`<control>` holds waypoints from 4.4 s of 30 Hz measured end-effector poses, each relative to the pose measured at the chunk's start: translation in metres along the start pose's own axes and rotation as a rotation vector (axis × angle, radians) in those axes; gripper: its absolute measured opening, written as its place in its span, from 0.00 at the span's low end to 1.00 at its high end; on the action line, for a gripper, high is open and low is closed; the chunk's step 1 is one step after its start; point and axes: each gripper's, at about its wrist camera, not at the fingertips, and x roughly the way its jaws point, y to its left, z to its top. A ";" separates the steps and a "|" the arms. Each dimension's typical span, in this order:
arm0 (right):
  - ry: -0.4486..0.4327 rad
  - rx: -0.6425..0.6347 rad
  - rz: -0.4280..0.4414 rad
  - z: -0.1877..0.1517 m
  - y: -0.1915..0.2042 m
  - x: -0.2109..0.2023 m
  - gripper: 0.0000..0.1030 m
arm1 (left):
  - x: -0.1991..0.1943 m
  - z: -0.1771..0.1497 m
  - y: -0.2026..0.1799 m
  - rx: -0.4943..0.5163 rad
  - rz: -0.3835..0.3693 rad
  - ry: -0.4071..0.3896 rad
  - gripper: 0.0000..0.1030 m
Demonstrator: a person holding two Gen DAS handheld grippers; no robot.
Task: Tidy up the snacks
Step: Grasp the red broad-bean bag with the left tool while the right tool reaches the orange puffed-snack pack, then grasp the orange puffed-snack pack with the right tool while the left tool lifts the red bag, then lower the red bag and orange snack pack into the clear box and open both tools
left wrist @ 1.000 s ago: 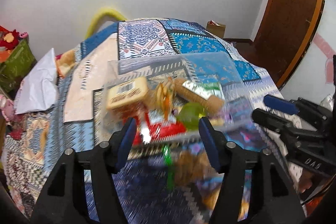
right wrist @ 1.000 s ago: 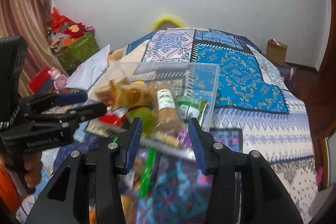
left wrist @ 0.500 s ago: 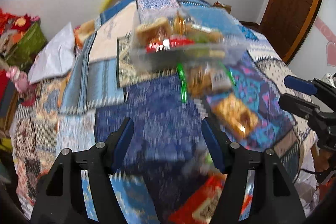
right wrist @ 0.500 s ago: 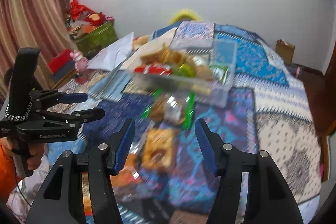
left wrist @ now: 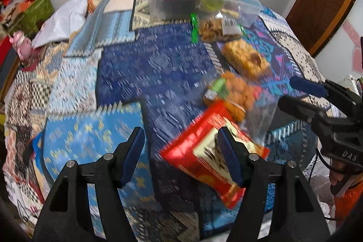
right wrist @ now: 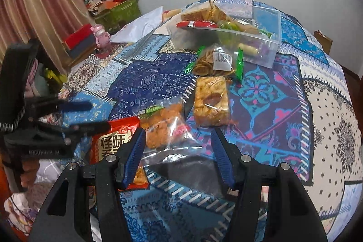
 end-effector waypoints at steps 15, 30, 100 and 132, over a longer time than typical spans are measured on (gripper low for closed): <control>-0.015 0.056 0.011 -0.014 -0.025 -0.011 0.54 | 0.026 -0.009 -0.024 -0.166 0.000 0.078 0.83; 0.031 0.013 0.041 0.002 -0.006 0.018 0.54 | 0.040 0.006 -0.001 0.014 -0.036 0.008 0.71; -0.207 0.059 -0.114 0.146 -0.083 0.020 0.53 | -0.031 0.208 0.009 0.018 -0.169 -0.380 0.25; -0.098 0.076 -0.134 0.196 -0.118 0.109 0.69 | 0.077 0.267 0.049 -0.097 -0.045 -0.321 0.50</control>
